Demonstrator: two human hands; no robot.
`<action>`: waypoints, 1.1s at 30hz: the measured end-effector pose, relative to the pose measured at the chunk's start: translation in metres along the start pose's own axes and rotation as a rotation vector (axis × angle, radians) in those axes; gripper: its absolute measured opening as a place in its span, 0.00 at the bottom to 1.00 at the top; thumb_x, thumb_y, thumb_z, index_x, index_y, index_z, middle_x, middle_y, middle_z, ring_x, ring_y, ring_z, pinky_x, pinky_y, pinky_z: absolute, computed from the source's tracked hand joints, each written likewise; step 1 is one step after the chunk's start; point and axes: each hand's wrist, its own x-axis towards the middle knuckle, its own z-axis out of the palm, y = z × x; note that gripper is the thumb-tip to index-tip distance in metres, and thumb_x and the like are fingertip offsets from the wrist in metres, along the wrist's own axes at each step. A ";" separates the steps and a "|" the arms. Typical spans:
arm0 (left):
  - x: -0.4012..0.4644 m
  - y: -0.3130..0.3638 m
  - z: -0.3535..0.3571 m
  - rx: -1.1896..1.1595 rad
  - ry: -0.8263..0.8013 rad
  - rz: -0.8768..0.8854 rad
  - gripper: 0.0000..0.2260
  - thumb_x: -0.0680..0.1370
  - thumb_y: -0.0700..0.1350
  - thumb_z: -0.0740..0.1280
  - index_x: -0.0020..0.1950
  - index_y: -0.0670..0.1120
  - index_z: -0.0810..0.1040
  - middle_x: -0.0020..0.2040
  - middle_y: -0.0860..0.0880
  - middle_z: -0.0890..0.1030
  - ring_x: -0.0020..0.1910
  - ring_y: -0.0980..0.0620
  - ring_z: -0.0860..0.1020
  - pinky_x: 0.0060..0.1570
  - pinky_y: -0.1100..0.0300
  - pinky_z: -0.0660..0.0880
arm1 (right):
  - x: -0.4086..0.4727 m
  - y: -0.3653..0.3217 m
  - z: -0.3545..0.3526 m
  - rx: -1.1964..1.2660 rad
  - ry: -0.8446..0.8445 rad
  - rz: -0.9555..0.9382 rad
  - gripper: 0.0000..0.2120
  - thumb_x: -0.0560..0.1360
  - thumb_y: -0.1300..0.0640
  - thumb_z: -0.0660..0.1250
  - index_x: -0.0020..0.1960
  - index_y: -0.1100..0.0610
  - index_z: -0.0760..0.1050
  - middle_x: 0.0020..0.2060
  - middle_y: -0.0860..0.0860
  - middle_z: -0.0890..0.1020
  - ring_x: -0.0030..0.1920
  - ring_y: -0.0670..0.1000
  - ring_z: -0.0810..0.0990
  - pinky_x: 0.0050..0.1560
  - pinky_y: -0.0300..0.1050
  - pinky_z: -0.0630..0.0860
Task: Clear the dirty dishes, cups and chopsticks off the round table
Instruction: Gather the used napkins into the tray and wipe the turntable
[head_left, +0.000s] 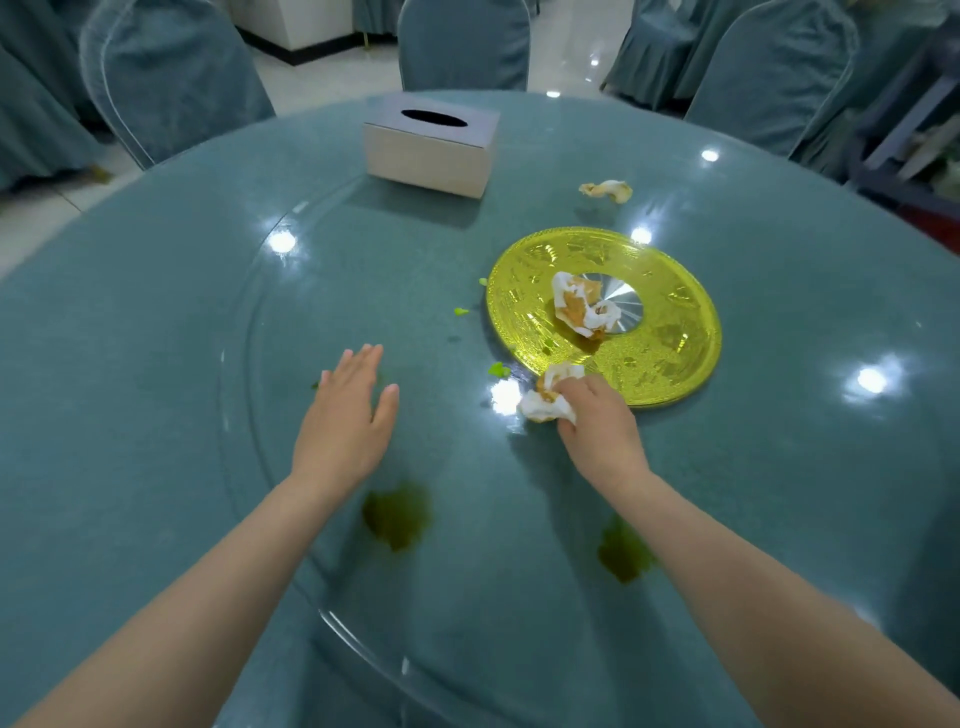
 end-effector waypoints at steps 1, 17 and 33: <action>-0.001 0.004 0.004 0.007 -0.008 0.005 0.23 0.82 0.46 0.56 0.77 0.44 0.58 0.77 0.48 0.59 0.77 0.52 0.52 0.72 0.60 0.43 | -0.004 -0.001 0.001 0.031 -0.013 -0.011 0.17 0.72 0.66 0.65 0.60 0.59 0.76 0.52 0.58 0.76 0.50 0.60 0.74 0.46 0.48 0.69; 0.043 0.036 0.023 0.267 -0.362 -0.168 0.29 0.82 0.55 0.50 0.78 0.47 0.43 0.70 0.41 0.70 0.73 0.40 0.61 0.72 0.51 0.53 | 0.049 0.031 -0.021 0.379 0.339 0.238 0.20 0.75 0.62 0.65 0.65 0.51 0.68 0.59 0.52 0.75 0.57 0.54 0.74 0.52 0.44 0.69; 0.077 0.049 0.062 0.240 -0.154 0.164 0.30 0.81 0.51 0.56 0.78 0.44 0.46 0.78 0.46 0.54 0.77 0.49 0.53 0.74 0.56 0.45 | 0.185 0.043 0.006 -0.210 0.109 0.189 0.18 0.75 0.51 0.63 0.63 0.53 0.72 0.61 0.59 0.75 0.60 0.64 0.72 0.53 0.52 0.69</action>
